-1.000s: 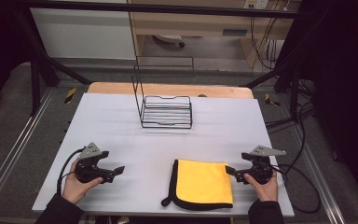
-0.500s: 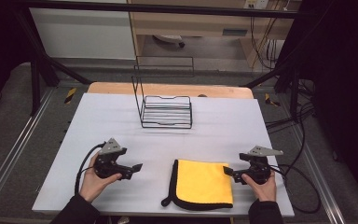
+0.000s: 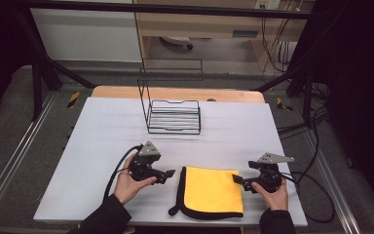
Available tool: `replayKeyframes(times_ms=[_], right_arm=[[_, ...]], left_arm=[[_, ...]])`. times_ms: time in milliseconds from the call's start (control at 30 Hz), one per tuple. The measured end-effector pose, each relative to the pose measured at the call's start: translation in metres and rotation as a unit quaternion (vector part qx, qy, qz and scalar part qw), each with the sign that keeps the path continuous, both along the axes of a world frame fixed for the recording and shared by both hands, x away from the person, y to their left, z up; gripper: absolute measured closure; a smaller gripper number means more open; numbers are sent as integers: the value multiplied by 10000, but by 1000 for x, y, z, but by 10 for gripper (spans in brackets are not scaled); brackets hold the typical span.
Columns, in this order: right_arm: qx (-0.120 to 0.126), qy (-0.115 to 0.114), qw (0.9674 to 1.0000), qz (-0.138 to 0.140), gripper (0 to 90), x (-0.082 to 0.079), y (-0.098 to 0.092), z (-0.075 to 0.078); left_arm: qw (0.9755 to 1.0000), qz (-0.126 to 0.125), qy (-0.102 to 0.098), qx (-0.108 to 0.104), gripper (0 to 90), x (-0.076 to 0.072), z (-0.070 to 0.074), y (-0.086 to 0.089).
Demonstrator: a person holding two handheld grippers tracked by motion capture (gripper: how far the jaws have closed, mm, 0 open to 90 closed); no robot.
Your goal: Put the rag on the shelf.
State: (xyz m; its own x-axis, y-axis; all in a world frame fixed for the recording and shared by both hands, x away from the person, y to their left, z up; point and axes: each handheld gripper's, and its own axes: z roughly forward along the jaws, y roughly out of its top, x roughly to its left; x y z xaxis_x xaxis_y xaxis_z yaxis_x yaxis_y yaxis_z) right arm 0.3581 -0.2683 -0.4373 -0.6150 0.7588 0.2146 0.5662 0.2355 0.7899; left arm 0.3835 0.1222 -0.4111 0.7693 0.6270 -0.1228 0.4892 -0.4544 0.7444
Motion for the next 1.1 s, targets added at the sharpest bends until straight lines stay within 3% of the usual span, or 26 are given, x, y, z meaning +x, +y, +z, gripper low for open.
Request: replayKeyframes(times_ms=[300,400,567,767,1100], right_arm=[[18,19,10000,24,69,0,1,0],[-20,10,10000,56,92,0,2,0],[-17,93,9999,90,197,-1,6,-1],[-148,217,9996,118,365,-2,12,-3],[-313,558,9979,68,612,-2,16,-8]], left_arm=[[9995,-151,-20,278,336,8,-5,-35],[9990,-236,81,362,389,12,-12,-42],[9982,-347,206,442,480,16,-23,-46],[9973,-525,452,261,605,16,-29,-43],[9967,-530,531,315,739,13,-30,-48]])
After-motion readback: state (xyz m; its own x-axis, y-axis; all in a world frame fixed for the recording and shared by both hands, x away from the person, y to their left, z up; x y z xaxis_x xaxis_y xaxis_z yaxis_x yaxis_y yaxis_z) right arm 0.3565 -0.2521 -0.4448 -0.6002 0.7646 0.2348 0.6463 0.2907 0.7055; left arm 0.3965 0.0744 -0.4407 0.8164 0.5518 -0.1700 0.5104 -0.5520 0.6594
